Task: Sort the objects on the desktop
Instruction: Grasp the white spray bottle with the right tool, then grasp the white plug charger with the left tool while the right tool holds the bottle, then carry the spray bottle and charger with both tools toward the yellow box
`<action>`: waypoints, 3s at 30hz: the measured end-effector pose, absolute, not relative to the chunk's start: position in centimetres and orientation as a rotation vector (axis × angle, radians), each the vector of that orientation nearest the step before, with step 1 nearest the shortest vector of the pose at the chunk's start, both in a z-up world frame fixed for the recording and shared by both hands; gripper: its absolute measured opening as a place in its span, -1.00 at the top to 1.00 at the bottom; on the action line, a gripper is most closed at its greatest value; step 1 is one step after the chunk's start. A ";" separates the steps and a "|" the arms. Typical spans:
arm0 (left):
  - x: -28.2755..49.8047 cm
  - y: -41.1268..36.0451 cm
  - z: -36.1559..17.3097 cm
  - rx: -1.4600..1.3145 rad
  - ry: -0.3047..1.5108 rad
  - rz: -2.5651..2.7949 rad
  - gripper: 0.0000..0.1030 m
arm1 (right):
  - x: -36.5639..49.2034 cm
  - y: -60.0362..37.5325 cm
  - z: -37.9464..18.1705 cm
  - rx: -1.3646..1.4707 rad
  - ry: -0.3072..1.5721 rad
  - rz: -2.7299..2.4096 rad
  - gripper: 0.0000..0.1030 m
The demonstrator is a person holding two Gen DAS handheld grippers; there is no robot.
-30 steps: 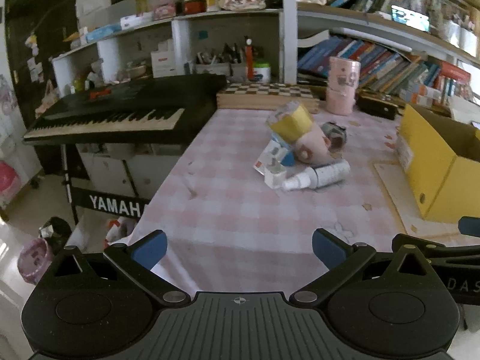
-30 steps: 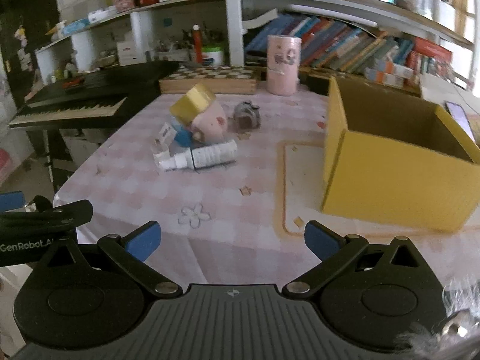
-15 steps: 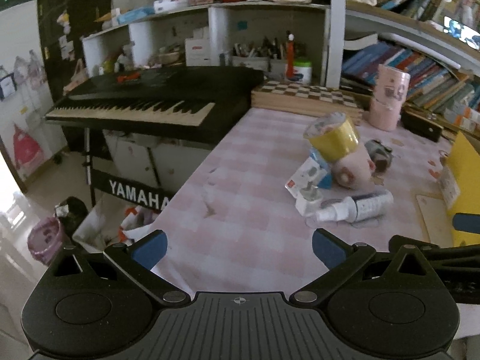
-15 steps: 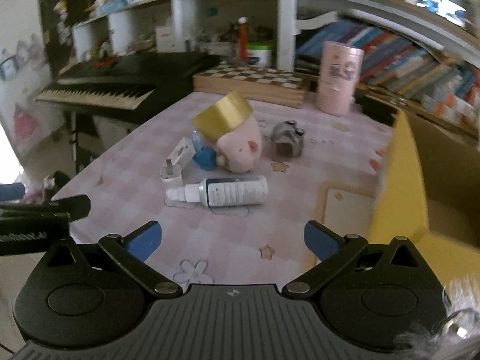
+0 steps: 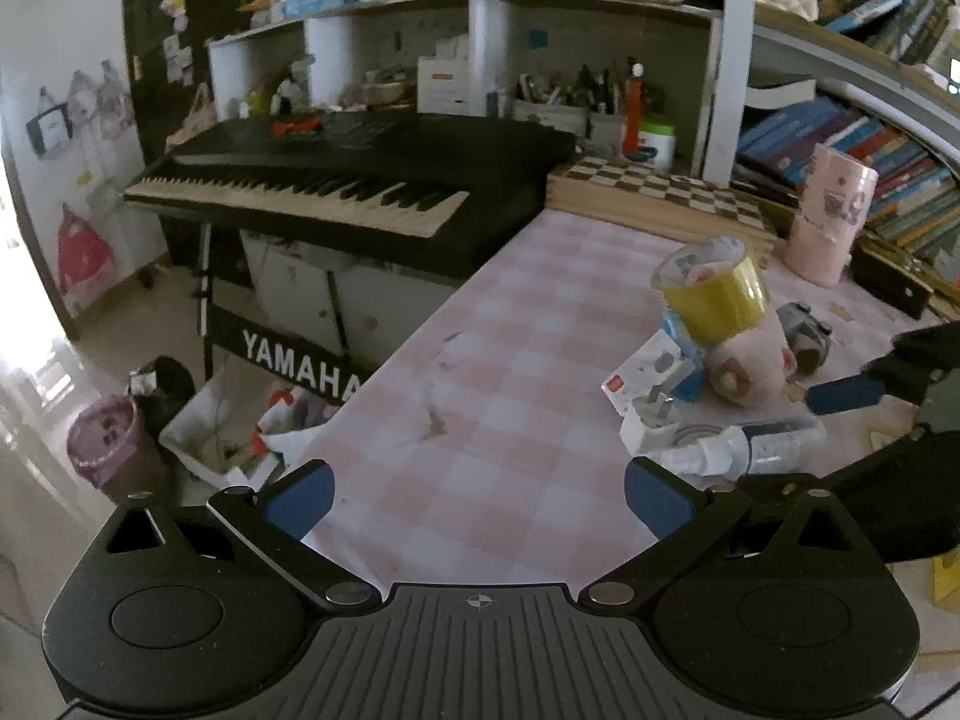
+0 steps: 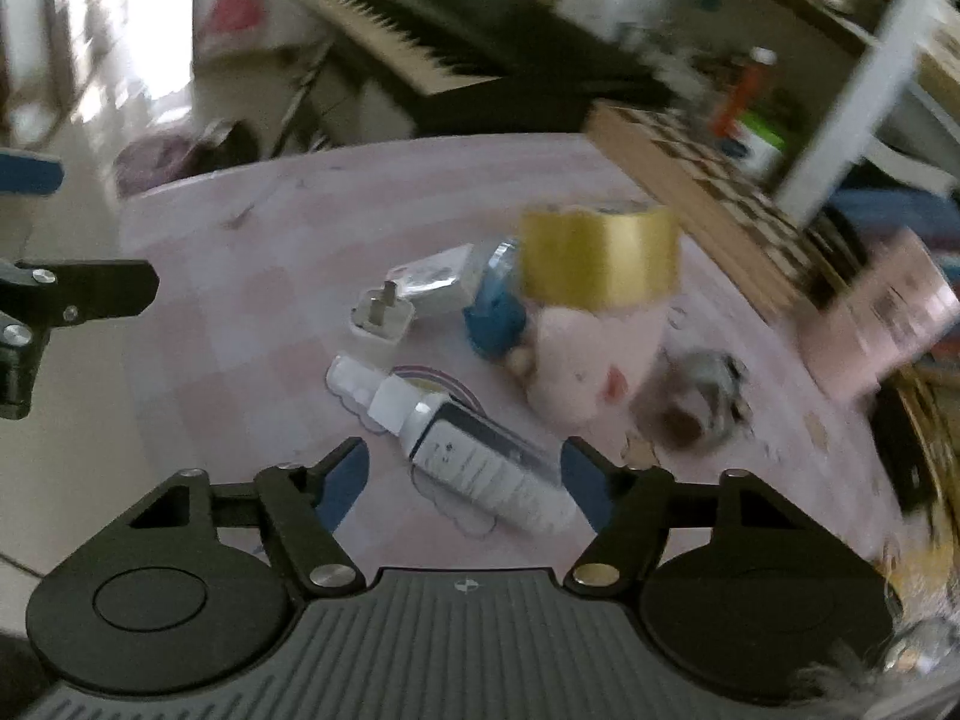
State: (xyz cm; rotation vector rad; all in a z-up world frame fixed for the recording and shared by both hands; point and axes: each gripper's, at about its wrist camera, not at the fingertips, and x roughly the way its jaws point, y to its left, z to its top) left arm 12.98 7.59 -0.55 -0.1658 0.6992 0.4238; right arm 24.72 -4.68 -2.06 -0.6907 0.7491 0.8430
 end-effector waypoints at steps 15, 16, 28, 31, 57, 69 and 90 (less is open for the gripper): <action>15.5 6.9 -1.3 -0.209 0.727 0.373 -1.00 | 27.3 -6.2 -1.9 -0.606 0.942 0.788 0.34; 15.9 6.6 -1.4 -0.201 0.730 0.360 -1.00 | 27.7 -6.9 -1.7 -0.526 0.977 0.760 0.40; 22.7 3.2 -3.3 -0.063 0.776 0.262 -0.38 | 26.4 -10.9 -1.8 -0.125 1.017 0.562 0.44; 24.0 2.8 -4.0 -0.054 0.798 0.251 -0.23 | 25.9 -11.0 -2.0 -0.129 0.991 0.561 0.44; 19.1 5.5 -1.3 -0.188 0.783 0.174 0.42 | 24.9 -9.9 -3.2 -0.252 0.919 0.599 0.41; 16.5 6.0 2.5 -0.194 0.686 0.044 0.42 | 22.1 -11.3 1.7 -0.049 0.836 0.497 0.41; 8.4 8.1 3.3 -0.171 0.691 -0.111 0.42 | 11.5 -11.0 2.2 0.035 0.818 0.357 0.41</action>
